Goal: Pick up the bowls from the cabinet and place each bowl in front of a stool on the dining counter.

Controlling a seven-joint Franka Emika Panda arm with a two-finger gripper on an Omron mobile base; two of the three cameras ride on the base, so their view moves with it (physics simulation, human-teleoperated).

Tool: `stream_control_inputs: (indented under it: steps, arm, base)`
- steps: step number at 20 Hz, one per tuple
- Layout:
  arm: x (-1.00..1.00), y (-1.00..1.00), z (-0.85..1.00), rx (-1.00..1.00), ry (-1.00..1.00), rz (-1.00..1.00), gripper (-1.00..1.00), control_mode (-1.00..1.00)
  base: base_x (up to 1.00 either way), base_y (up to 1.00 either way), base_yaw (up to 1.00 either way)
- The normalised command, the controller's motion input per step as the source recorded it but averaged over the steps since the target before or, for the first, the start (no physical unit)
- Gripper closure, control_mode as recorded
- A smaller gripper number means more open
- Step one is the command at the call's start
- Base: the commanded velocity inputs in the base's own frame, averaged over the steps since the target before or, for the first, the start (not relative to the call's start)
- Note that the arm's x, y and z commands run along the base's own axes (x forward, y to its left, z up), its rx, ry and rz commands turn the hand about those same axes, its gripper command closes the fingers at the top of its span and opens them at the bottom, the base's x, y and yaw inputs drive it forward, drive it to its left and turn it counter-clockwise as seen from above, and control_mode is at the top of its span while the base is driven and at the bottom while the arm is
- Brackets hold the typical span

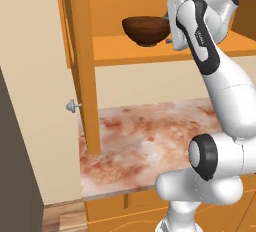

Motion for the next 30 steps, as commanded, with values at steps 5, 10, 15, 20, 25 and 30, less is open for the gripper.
stream_control_inputs:
  steps: [5, 10, 15, 20, 25, 30]
  arm:
    - [0.51, 0.00, -0.05, 0.00, 0.03, 0.00, -1.00, -1.00]
    - [0.33, 0.03, 0.00, 0.00, 0.08, 0.00, -1.00, -1.00]
    - [0.18, 0.03, -0.09, 0.00, 0.10, 0.01, -1.00, -1.00]
    - [0.10, 0.08, -0.32, 0.00, 0.03, 0.00, -1.00, -1.00]
    - [0.02, 0.16, -0.42, 0.00, 0.00, 0.00, 1.00, -1.00]
    - [-0.11, 0.10, -0.09, 0.00, 0.00, 0.01, 1.00, -1.00]
  base:
    - [0.00, 0.00, 0.00]
    - [0.00, 0.00, 0.00]
    - [0.00, 0.00, 0.00]
    - [0.00, 0.00, 0.00]
    - [0.00, 0.00, 0.00]
    - [0.00, 0.00, 0.00]
